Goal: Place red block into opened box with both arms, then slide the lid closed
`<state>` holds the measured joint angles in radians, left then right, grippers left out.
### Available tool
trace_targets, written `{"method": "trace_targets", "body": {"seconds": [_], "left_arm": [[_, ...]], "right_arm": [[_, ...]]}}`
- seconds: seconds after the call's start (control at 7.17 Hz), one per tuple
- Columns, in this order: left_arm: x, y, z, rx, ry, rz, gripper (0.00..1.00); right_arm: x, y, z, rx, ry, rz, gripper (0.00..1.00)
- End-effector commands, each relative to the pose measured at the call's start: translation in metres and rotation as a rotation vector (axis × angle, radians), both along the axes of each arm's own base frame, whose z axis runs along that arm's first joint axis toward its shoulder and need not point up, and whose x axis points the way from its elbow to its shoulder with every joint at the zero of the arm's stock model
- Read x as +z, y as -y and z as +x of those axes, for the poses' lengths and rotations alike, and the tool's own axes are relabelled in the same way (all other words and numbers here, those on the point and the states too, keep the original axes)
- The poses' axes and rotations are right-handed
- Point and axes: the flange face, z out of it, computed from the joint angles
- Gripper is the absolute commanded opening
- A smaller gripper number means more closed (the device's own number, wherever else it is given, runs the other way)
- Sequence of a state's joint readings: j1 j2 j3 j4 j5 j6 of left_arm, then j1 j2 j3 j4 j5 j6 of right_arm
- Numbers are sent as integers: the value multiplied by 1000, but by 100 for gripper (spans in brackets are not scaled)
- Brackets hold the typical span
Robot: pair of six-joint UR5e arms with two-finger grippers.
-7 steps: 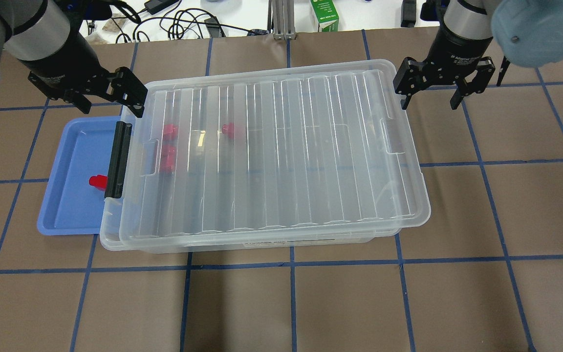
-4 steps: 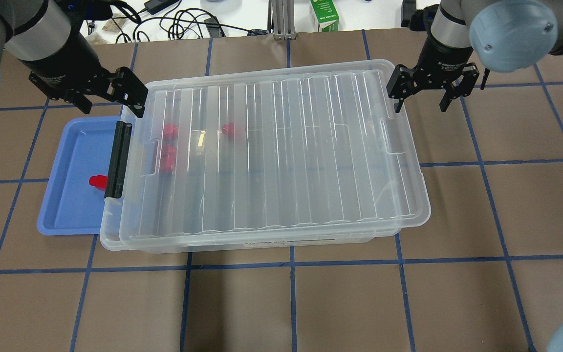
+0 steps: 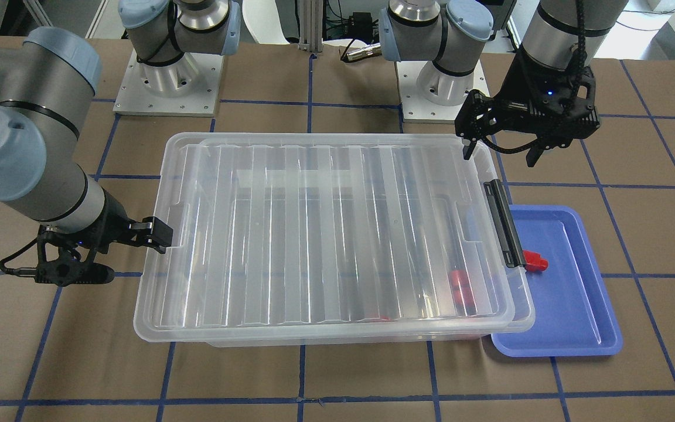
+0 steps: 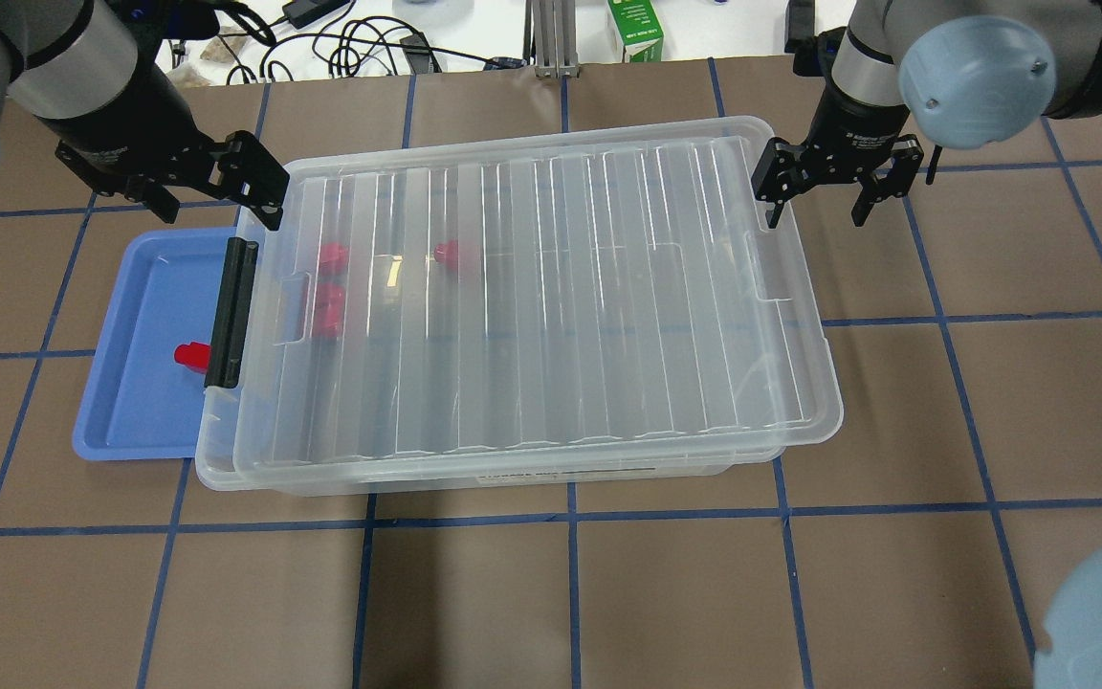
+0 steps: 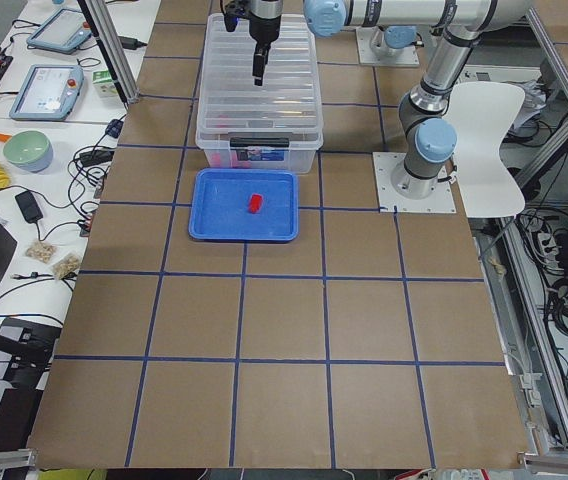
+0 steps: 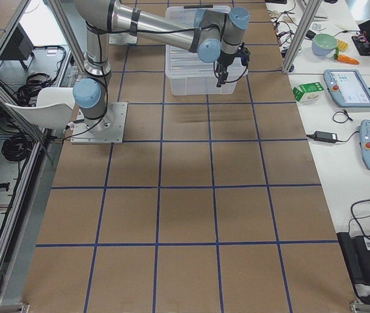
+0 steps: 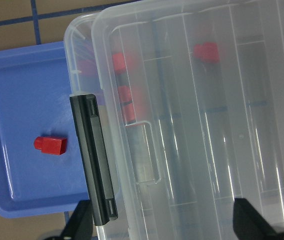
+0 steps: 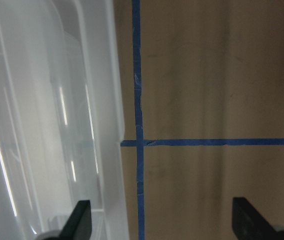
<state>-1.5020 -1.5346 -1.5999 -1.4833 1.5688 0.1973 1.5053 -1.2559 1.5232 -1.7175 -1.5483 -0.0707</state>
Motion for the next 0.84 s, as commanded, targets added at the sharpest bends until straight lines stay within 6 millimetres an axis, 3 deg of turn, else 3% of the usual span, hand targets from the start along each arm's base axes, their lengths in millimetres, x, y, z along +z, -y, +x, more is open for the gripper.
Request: {"method": "trace_targets", "body": {"seconds": [0.0,0.28,0.7], "left_arm": [[0,0,0,-2,1,-1,100],[1,-1,0,-2,1,-2,100],[1,-1,0,-2,1,-2,100]], "right_arm": [[-2,3,-15,27,7,0,100],[-1,4,-23,30,1,-2,100],[0,7,-66,19,8,-4,100]]}}
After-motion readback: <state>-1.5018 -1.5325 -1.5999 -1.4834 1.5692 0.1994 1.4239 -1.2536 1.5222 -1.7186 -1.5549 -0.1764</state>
